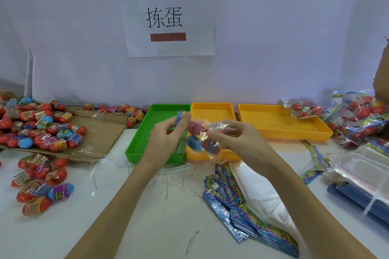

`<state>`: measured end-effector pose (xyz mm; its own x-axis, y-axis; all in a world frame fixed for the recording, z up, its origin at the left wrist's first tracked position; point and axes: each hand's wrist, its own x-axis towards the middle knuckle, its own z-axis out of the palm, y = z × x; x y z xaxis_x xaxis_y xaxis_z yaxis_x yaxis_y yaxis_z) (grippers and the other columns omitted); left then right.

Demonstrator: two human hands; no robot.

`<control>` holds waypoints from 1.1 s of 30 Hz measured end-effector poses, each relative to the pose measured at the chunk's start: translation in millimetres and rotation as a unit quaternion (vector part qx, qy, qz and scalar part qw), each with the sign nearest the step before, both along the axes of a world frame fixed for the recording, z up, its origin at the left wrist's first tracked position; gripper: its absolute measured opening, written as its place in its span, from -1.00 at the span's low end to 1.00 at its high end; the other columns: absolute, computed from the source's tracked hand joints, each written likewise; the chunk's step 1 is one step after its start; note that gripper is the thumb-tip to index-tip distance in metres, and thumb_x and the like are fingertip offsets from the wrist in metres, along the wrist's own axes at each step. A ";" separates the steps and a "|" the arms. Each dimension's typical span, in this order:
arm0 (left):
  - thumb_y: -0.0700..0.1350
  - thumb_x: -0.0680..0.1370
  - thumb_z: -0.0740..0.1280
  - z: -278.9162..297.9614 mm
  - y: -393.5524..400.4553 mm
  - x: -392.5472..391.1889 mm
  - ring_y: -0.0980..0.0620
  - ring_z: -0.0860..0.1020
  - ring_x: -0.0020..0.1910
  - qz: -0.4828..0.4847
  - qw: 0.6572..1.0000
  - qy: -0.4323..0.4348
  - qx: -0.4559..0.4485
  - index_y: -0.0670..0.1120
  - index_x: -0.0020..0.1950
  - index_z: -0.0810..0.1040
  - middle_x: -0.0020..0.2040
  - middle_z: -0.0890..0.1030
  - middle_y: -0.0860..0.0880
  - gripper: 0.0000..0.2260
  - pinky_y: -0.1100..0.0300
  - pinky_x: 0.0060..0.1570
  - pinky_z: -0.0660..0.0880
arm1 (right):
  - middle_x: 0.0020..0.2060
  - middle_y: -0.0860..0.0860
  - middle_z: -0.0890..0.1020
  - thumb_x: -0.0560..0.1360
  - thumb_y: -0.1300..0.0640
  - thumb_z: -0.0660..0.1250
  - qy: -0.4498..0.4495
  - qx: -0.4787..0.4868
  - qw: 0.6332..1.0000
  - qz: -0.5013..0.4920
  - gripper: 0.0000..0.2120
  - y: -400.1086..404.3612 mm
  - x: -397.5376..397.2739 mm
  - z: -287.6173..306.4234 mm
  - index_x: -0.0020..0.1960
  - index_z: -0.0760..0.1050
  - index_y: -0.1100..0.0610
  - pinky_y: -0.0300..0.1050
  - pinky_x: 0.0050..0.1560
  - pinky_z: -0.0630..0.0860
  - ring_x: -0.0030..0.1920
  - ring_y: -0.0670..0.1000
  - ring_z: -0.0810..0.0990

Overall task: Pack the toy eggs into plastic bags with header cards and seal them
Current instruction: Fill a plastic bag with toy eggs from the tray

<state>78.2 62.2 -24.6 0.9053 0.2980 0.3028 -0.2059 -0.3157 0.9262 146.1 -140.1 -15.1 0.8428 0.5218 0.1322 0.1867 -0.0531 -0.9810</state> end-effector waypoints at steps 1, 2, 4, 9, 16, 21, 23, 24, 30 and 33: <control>0.22 0.57 0.32 0.2 -0.3 -0.3 -0.05 0.66 -0.28 0.004 1.000 -0.008 -0.025 -0.07 0.02 0.74 -0.18 0.73 -0.06 -0.61 0.15 -0.20 0.59 | -0.07 -0.03 0.75 0.44 -0.10 0.53 -0.004 -0.003 1.000 0.019 -0.77 0.4 -0.9 -0.4 0.03 0.72 -0.02 -0.16 -0.07 0.68 0.02 -0.02 0.72; 0.18 0.55 0.37 0.6 -0.8 -0.3 0.00 0.70 -0.20 0.002 0.998 -0.013 -0.059 -0.04 0.00 0.75 -0.14 0.75 -0.04 -0.67 0.22 -0.13 0.61 | -0.08 -0.03 0.75 0.45 -0.10 0.52 -0.006 -0.005 0.999 0.031 -0.81 1.1 -1.7 -0.4 0.00 0.73 -0.05 -0.20 -0.09 0.66 0.01 -0.03 0.72; 0.06 0.59 0.40 -0.2 -0.9 1.1 0.07 0.72 -0.13 0.006 0.993 -0.024 -0.112 -0.05 -0.02 0.76 -0.11 0.76 -0.03 -0.77 0.30 -0.09 0.61 | -0.11 -0.01 0.75 0.47 -0.10 0.50 -0.014 0.008 0.999 0.029 -0.87 2.9 -2.4 -0.9 -0.07 0.74 -0.06 -0.23 -0.10 0.64 -0.02 -0.01 0.73; 0.02 0.62 0.40 0.1 9.7 2.2 0.01 0.68 -0.28 0.116 0.973 -0.072 -0.187 -0.08 0.06 0.74 -0.15 0.76 -0.06 -0.79 0.20 -0.19 0.62 | -0.08 0.11 0.75 0.50 -0.06 0.49 -0.014 0.111 0.988 -0.106 -0.74 -1.2 8.0 -0.9 0.03 0.70 0.13 0.11 0.08 0.67 0.02 0.17 0.73; 0.24 0.54 0.38 -3.6 -4.4 4.0 0.13 0.70 0.00 0.026 0.995 -0.010 -0.091 -0.03 0.09 0.72 -0.02 0.76 0.06 -0.62 0.39 -0.02 0.56 | -0.06 0.02 0.75 0.51 -0.11 0.48 -0.011 0.026 0.999 -0.035 -0.79 -1.4 6.1 -4.8 0.00 0.72 0.01 -0.23 -0.12 0.61 0.04 0.02 0.72; -0.01 0.58 0.47 -6.8 -3.6 2.4 0.06 0.65 -0.16 0.054 0.992 -0.029 -0.109 -0.14 -0.10 0.74 -0.14 0.74 -0.15 -0.80 0.19 -0.06 0.57 | -0.14 0.02 0.73 0.50 -0.23 0.36 0.000 0.029 0.999 -0.026 -0.65 5.5 1.0 -5.2 0.00 0.74 0.00 -0.06 -0.02 0.66 -0.10 0.00 0.68; -0.03 0.58 0.46 -4.9 -3.7 2.5 0.02 0.70 -0.09 0.039 0.990 -0.034 -0.131 -0.14 -0.07 0.76 -0.11 0.75 -0.13 -0.81 0.15 0.01 0.61 | -0.12 0.01 0.75 0.57 -0.13 0.33 -0.014 0.040 0.998 -0.041 -0.73 7.0 0.7 -5.6 0.03 0.75 -0.02 -0.12 -0.07 0.66 -0.08 -0.01 0.68; -0.02 0.58 0.46 -3.7 -5.4 2.3 0.00 0.72 -0.04 0.029 0.988 -0.036 -0.148 -0.10 -0.06 0.77 -0.08 0.76 -0.10 -0.83 0.13 0.04 0.63 | -0.09 -0.02 0.76 0.61 -0.07 0.32 -0.017 0.049 0.997 -0.048 -0.75 8.1 0.1 -5.7 0.05 0.75 -0.02 -0.15 -0.08 0.65 -0.05 -0.02 0.70; -0.02 0.60 0.41 -4.4 -13.0 3.8 0.09 0.72 -0.07 0.059 0.985 -0.068 -0.145 -0.05 0.01 0.74 -0.09 0.77 0.00 -0.85 0.24 -0.03 0.63 | -0.04 -0.02 0.77 0.60 -0.01 0.35 0.011 0.086 0.995 -0.048 -0.78 10.3 -3.2 -3.2 0.07 0.75 0.02 -0.16 -0.02 0.67 0.01 -0.02 0.72; -0.05 0.63 0.40 -6.0 -10.1 2.7 0.12 0.71 -0.14 0.058 0.991 -0.083 -0.089 0.00 -0.04 0.72 -0.13 0.75 0.01 -0.88 0.31 -0.13 0.61 | -0.09 0.00 0.77 0.51 -0.01 0.43 -0.021 0.067 0.997 -0.042 -0.79 6.9 -2.3 -5.6 0.05 0.76 0.05 -0.18 -0.06 0.67 -0.03 0.00 0.70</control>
